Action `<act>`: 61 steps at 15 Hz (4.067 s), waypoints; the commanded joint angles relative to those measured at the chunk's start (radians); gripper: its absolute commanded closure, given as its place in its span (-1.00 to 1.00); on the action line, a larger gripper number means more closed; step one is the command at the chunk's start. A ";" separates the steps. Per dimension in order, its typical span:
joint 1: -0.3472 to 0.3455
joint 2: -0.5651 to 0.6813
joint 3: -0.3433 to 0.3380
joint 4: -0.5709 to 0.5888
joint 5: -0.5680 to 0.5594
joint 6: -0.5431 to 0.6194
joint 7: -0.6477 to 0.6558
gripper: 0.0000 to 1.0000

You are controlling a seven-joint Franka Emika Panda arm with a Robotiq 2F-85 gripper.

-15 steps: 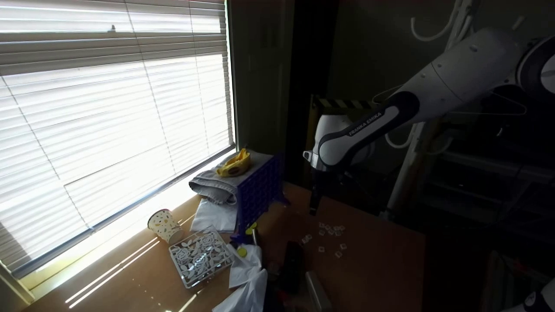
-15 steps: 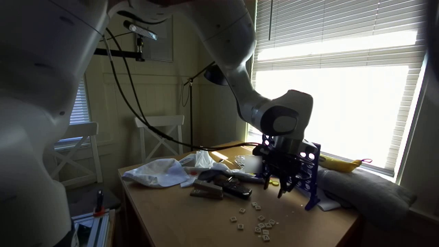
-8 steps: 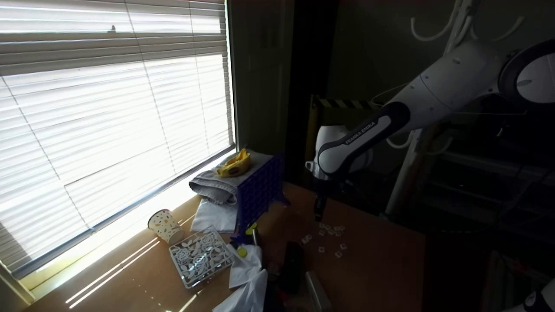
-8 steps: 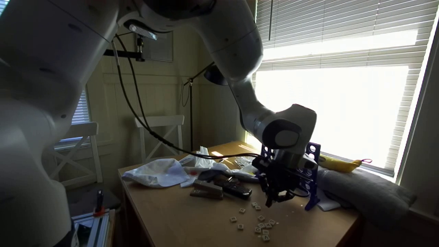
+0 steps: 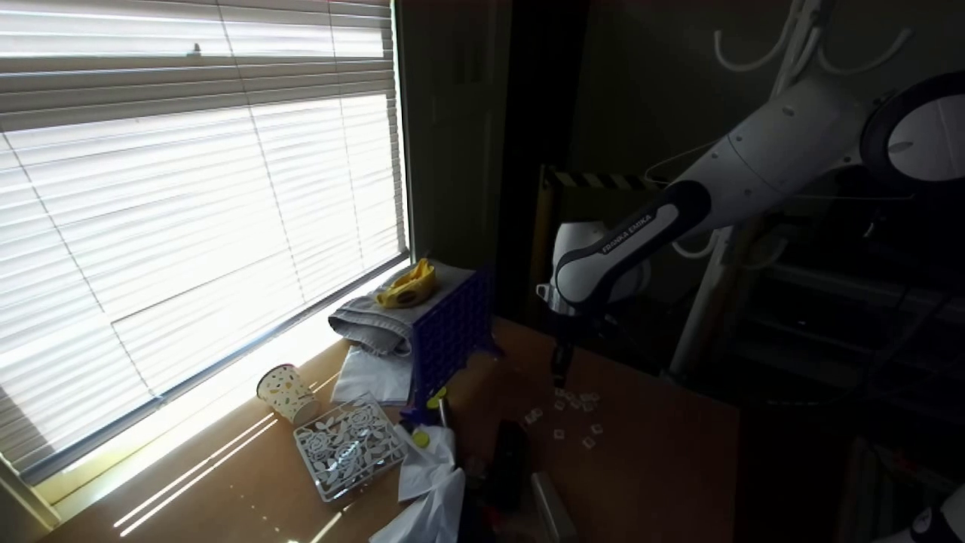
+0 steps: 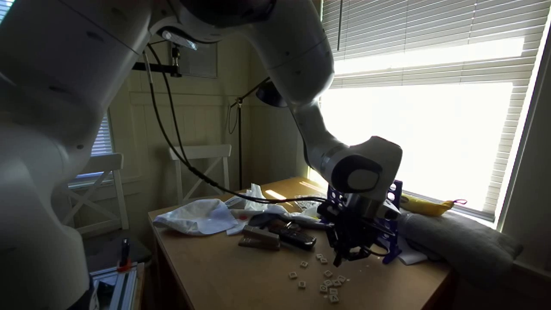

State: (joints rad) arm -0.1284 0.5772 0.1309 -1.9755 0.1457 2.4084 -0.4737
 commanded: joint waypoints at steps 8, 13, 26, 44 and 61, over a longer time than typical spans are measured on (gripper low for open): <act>-0.034 0.069 0.018 0.041 0.007 0.063 -0.023 1.00; -0.047 0.079 0.027 0.047 0.019 0.050 -0.019 1.00; -0.035 0.150 0.022 0.139 -0.031 -0.005 -0.024 1.00; 0.101 0.257 -0.059 0.350 -0.375 -0.268 -0.062 1.00; 0.157 0.238 -0.039 0.330 -0.462 -0.254 -0.220 1.00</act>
State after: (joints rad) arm 0.0121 0.7910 0.0924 -1.6465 -0.2769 2.1450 -0.6664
